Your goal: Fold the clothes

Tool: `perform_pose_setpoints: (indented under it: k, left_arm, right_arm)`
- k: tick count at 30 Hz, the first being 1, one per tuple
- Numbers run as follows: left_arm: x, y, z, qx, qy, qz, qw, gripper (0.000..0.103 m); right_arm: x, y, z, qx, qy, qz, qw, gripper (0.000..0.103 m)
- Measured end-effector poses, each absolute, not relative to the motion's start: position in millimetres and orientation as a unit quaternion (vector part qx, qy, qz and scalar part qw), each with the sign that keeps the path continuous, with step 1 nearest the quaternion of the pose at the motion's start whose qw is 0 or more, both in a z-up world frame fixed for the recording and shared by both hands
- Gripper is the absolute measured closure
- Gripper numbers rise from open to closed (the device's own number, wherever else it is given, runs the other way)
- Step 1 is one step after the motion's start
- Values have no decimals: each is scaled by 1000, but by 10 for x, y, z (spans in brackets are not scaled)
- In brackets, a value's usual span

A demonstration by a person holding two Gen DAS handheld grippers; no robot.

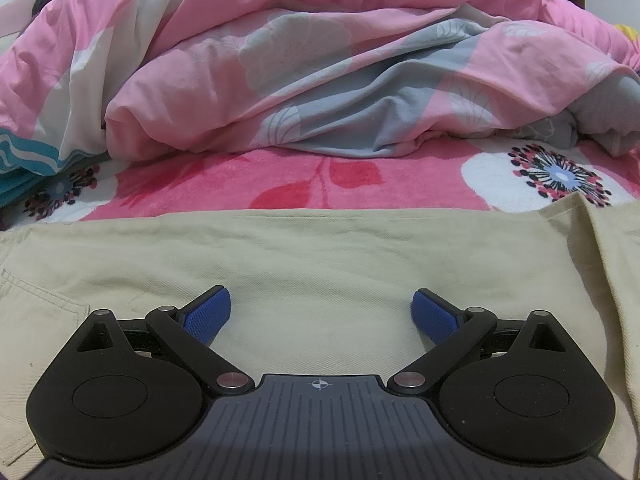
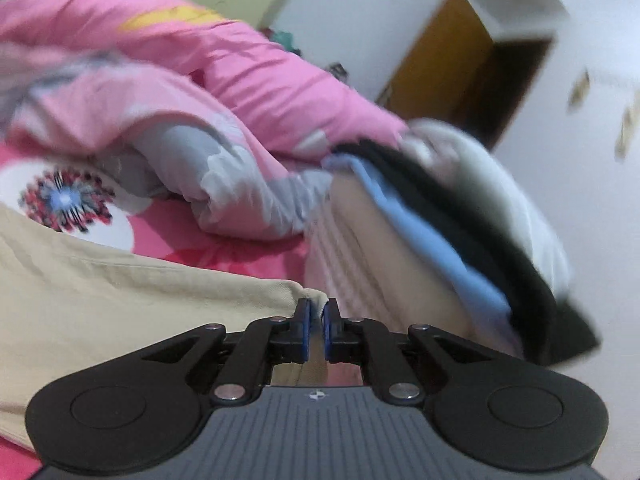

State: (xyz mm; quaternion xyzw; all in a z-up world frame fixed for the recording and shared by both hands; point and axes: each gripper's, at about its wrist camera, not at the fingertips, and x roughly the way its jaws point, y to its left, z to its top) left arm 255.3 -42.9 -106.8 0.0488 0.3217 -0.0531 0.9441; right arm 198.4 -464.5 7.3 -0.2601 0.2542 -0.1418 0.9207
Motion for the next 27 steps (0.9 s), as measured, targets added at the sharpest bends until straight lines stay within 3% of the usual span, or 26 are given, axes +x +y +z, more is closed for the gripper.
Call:
perform_pose_setpoints:
  k: [9, 14, 15, 17, 18, 22, 27]
  left_arm:
    - [2554, -426, -1072, 47, 321, -54, 944, 4]
    - [2554, -429, -1073, 47, 321, -53, 944, 4]
    - [2554, -430, -1074, 47, 321, -53, 944, 4]
    - [2553, -433, -1074, 48, 321, -53, 944, 4]
    - [2552, -433, -1073, 48, 321, -53, 944, 4]
    - [2553, -431, -1068, 49, 321, -53, 944, 4]
    - [2553, -430, -1067, 50, 321, -52, 944, 4]
  right_arm:
    - [2203, -4790, -467, -277, 335, -152, 887, 97]
    - [2080, -4906, -596, -261, 354, -179, 880, 91]
    - [2000, -4928, -544, -241, 352, -180, 886, 85]
    - [1731, -4995, -363, -185, 333, -183, 906, 67]
    - [1585, -5031, -265, -154, 322, -184, 916, 65]
    - [1024, -5481, -35, 78, 299, -173, 935, 64]
    - [708, -6063, -381, 371, 297, -120, 872, 64]
